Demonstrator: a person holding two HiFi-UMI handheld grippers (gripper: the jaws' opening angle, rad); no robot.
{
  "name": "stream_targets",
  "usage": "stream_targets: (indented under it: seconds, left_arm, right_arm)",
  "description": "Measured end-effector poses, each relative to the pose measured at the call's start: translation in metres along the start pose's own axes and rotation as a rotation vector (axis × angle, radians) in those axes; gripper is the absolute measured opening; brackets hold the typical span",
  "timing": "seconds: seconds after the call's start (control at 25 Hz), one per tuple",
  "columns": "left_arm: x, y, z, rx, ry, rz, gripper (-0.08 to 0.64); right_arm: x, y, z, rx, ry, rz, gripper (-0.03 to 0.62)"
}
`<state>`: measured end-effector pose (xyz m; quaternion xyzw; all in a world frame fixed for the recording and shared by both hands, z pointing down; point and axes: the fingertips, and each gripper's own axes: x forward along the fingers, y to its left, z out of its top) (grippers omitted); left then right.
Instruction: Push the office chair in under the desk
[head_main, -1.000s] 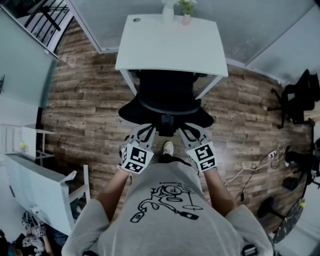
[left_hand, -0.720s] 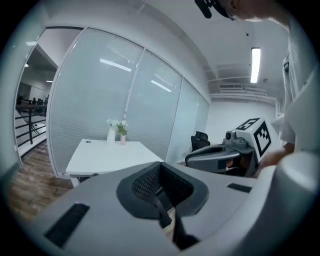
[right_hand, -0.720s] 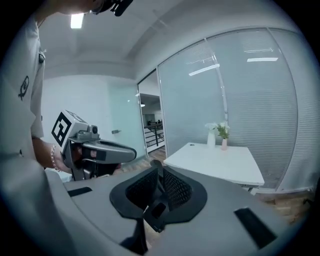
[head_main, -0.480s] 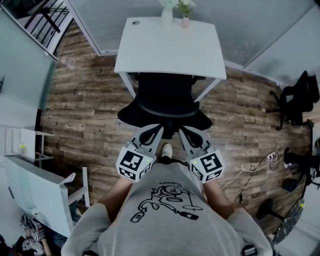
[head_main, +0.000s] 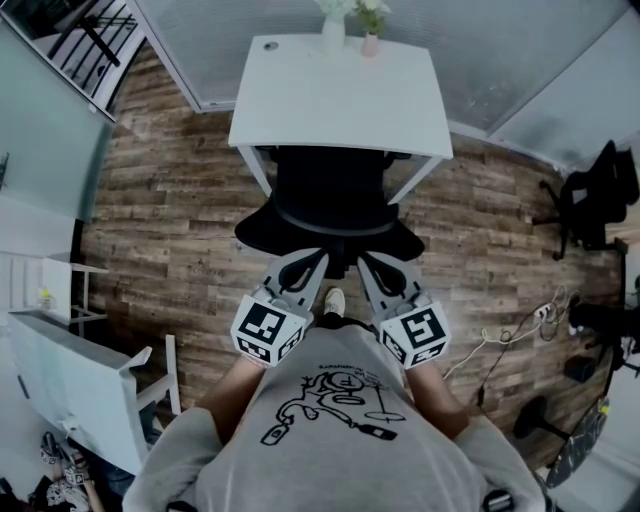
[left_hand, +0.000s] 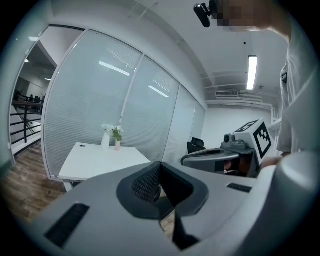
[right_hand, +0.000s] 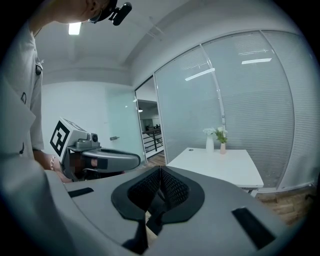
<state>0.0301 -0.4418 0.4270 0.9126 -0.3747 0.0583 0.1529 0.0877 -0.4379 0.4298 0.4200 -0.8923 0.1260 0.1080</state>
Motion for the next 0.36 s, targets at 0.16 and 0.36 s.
stream_targets:
  seconds: [0.16,0.36]
  left_arm:
    - [0.0001,-0.0015,-0.0008,-0.001,0.004,-0.003,0.003]
    - [0.0011,-0.0027,-0.0009,-0.005,0.012,-0.012,0.003]
  right_arm:
    - [-0.0006,-0.0004,0.0008,0.000,0.001,-0.003,0.037]
    - [0.0000,-0.0013,0.0023,-0.002,0.003,-0.008,0.037]
